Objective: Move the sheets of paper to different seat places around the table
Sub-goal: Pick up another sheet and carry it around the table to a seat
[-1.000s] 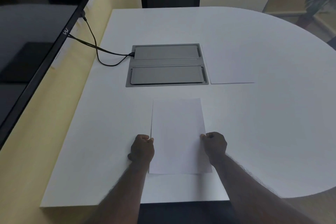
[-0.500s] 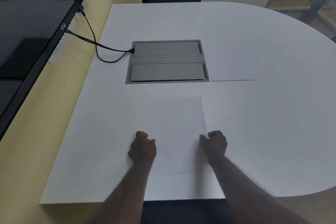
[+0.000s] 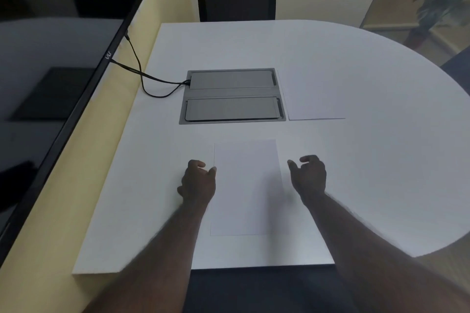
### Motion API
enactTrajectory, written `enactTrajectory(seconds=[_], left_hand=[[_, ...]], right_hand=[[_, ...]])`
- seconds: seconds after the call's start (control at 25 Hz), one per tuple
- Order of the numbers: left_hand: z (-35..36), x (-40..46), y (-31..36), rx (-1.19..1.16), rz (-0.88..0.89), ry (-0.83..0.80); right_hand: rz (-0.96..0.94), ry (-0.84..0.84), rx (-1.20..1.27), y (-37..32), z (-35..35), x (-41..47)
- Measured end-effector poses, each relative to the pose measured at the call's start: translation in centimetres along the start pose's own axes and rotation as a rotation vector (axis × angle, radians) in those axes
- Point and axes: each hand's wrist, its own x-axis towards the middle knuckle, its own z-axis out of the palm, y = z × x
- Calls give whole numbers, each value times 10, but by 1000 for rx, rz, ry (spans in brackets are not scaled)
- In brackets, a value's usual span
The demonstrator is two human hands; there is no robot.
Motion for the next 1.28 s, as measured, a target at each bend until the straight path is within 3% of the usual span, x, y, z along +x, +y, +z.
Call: enactTrajectory(seconds=[0.68, 0.92, 1.28], left_hand=[[-73, -104, 176, -184, 502, 77], [-48, -175, 219, -191, 726, 148], [22, -252, 268, -214, 802, 161]], right_hand=[[-411, 256, -105, -86, -228, -12], [-576, 281, -131, -68, -303, -5], [-622, 252, -125, -3, -395, 39]])
